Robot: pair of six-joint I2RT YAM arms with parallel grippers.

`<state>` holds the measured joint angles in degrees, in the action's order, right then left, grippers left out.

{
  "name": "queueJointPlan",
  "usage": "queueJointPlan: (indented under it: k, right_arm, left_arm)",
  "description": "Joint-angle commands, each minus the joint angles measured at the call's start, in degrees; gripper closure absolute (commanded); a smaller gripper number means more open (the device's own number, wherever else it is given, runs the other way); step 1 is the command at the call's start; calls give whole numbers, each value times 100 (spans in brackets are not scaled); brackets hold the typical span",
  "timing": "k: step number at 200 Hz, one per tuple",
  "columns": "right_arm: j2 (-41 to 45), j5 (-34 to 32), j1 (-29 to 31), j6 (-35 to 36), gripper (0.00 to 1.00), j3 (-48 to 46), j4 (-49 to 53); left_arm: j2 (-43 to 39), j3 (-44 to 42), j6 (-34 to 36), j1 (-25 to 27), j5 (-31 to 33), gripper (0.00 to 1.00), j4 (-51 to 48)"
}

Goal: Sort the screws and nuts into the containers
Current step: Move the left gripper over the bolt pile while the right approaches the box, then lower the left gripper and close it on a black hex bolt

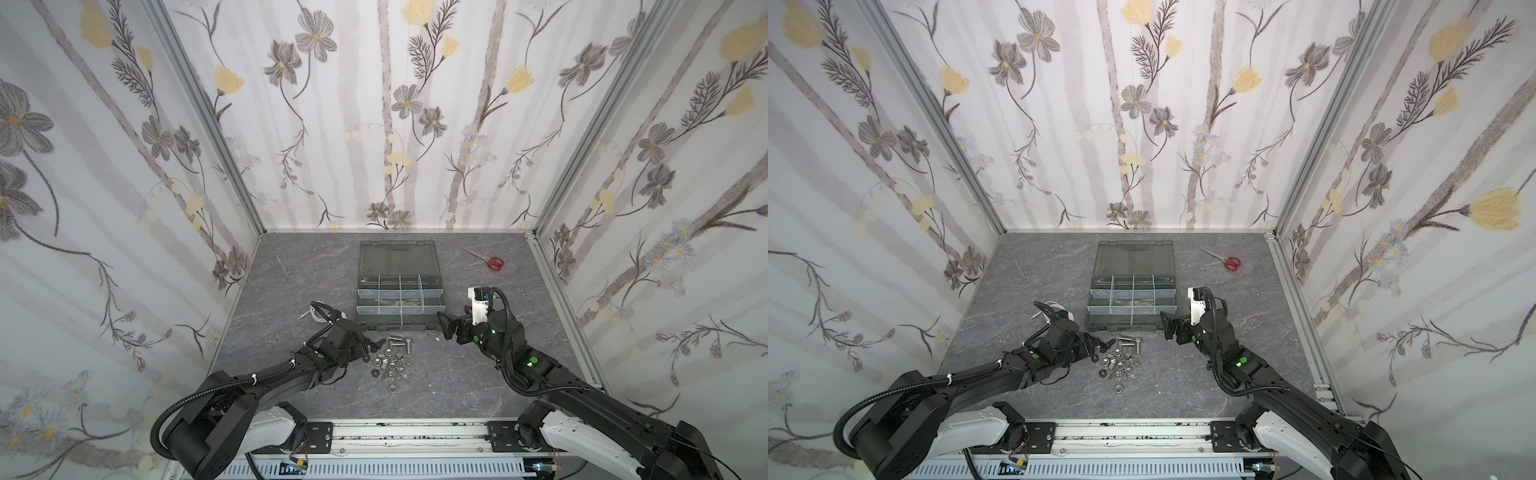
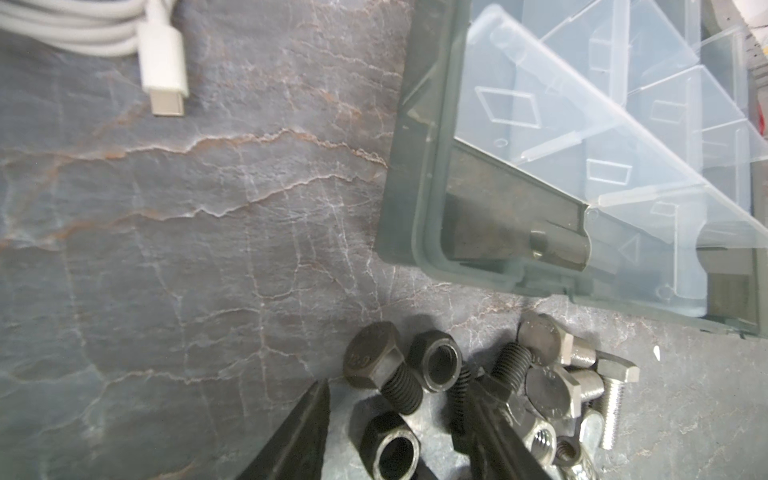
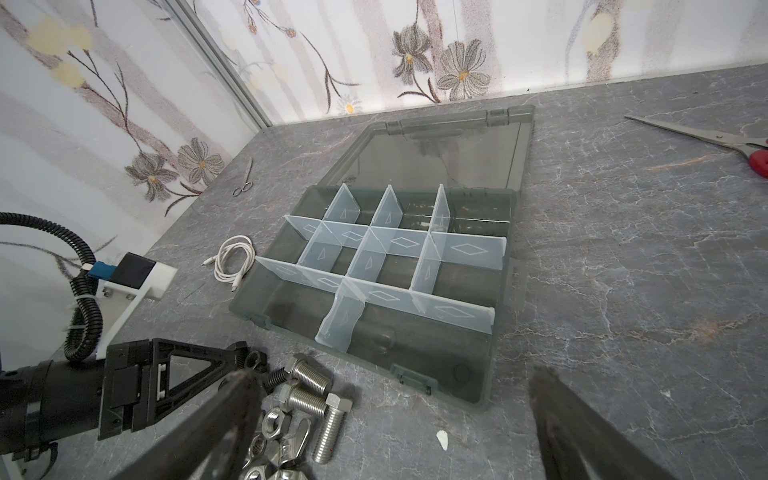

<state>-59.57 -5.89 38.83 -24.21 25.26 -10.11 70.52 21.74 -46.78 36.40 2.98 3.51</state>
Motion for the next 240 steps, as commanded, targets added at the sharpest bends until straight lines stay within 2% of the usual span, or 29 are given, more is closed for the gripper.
queueJointPlan:
  k: [1, 126, 240]
  right_arm:
    - [36, -119, 10, -101, 0, -7, -7]
    - [9, -228, 3, -184, 0, -104, -27]
    - [-1, -317, 7, -277, 0, -190, -3]
  left_arm:
    - [97, 109, 89, -1, 221, 47, -35]
    - [745, 465, 280, 8, 292, 58, -69]
    - [884, 502, 381, 7, 466, 76, -157]
